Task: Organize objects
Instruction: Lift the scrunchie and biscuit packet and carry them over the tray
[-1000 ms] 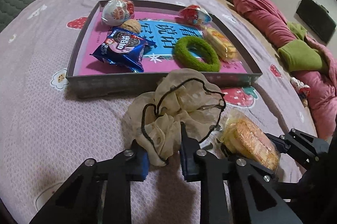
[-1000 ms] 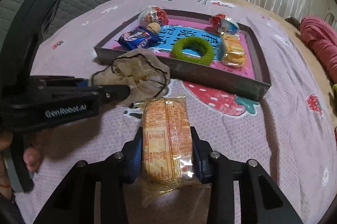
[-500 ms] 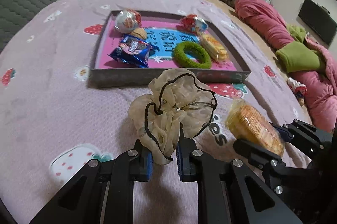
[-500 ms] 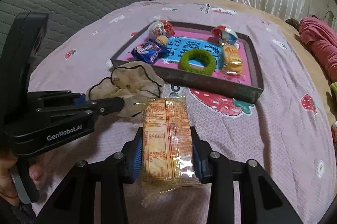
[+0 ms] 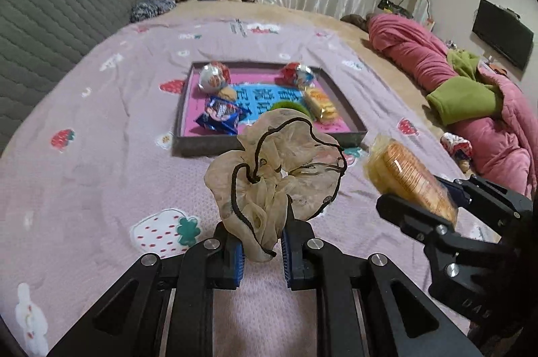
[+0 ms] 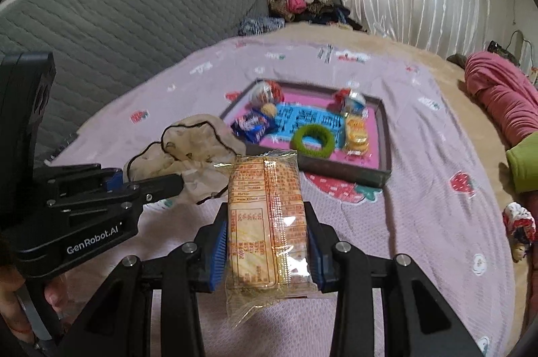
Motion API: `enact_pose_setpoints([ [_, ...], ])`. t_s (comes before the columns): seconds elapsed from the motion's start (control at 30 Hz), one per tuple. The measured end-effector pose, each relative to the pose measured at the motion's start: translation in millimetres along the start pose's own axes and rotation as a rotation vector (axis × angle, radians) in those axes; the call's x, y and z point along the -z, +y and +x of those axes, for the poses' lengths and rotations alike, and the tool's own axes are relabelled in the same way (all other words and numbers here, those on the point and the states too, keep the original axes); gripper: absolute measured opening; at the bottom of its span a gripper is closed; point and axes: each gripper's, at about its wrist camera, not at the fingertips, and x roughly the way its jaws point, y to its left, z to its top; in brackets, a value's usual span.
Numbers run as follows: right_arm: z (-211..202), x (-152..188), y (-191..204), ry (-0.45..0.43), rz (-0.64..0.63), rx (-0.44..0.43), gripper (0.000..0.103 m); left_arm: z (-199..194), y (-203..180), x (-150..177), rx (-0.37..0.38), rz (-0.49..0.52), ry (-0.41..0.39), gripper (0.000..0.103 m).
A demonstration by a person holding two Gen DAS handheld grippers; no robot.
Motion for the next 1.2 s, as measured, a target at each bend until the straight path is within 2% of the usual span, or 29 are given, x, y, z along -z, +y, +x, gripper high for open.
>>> enact_pose_setpoints([
  [0.43,-74.9,-13.4,10.6,-0.133,-0.004,-0.037,0.04,-75.4,-15.6,-2.1,-0.068,0.028,-0.099,0.017],
  [0.73,-119.9,-41.1,6.8,-0.22,0.003,-0.016,0.04,-109.6,-27.6,-34.2,-0.074,0.071,-0.175,0.018],
  [0.93,-125.5,-67.9,-0.7,-0.25,0.001,0.017,0.04,-115.6,-32.1,-68.5,-0.079,0.09,-0.219,0.018],
  [1.2,-115.5,-100.5,-15.8,-0.273,0.012,0.035,0.04,-99.4,-33.7,-103.9,-0.087,0.106,-0.233,0.018],
])
